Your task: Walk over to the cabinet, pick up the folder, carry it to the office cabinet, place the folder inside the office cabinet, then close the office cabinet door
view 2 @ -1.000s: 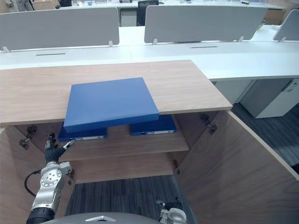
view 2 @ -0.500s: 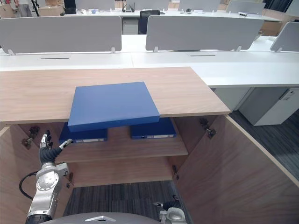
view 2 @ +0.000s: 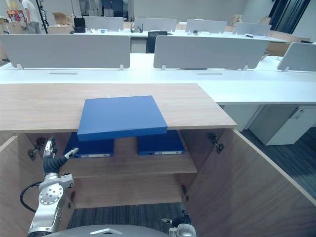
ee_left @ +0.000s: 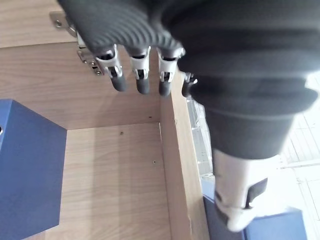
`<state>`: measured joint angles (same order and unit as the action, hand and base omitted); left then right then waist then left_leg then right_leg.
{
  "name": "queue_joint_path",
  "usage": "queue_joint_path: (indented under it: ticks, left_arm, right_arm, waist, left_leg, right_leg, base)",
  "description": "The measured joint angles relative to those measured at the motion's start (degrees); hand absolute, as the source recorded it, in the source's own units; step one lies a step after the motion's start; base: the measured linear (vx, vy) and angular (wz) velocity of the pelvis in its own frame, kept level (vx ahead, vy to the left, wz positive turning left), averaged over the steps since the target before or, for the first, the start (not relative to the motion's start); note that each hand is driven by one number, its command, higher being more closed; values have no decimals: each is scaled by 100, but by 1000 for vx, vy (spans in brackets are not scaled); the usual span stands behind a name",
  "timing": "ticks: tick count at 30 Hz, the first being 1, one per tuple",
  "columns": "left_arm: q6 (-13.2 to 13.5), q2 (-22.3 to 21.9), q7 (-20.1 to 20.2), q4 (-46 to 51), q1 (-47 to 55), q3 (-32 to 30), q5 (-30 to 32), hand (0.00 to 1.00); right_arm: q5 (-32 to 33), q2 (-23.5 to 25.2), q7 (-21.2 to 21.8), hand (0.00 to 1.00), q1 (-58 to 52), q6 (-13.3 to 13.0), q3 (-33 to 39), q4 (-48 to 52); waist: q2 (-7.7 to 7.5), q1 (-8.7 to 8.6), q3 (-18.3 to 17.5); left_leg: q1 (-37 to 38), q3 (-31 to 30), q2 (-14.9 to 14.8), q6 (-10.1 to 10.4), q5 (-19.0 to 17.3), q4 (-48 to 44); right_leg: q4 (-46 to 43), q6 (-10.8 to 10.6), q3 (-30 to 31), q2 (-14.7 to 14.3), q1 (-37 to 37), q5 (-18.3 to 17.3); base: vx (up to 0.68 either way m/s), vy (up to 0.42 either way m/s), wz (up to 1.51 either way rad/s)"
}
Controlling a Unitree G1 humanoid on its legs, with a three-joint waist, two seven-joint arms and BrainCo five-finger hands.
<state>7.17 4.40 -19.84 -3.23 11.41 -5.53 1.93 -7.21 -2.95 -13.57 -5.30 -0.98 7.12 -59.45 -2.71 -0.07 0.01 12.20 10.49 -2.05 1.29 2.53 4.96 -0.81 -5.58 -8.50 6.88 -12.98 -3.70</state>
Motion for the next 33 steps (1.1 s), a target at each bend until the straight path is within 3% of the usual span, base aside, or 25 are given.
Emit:
queue_joint_path:
  ticks: [14,24,32,33]
  left_arm:
    - [33,9,-305,451,-6,-368,110,0]
    - [237,21,-328,897,-87,-546,135,0]
    - [398,402,-58,1171,-395,-155,58,0]
    - [324,709,30,1175,-612,-48,104,0]
  right_arm:
    - [-219,-180,48,0,-305,122,-7,-234]
    - [-223,-210,59,0,-331,123,-13,-237]
    - [-222,-227,64,0,-334,121,-11,-248]
    - [-220,-238,65,0,-339,110,14,-325]
  waist:
    - [29,-8,-27]
    - [71,-33,-167]
    - [85,-54,-184]
    - [99,-29,-190]
  left_leg:
    - [-17,-7,0,1,-2,0]
    - [-116,-31,1,1,0,0]
    - [-117,-27,-4,4,-2,-1]
    - [-119,-16,-12,17,-11,-2]
  right_leg:
    - [1,7,-3,-3,14,-2]
    - [3,20,-21,-7,106,5]
    - [5,48,-10,-5,108,23]
    - [7,54,1,-12,115,29]
  base:
    - [0,0,0]
    - [2,0,1]
    - [0,0,0]
    - [-17,-3,-3]
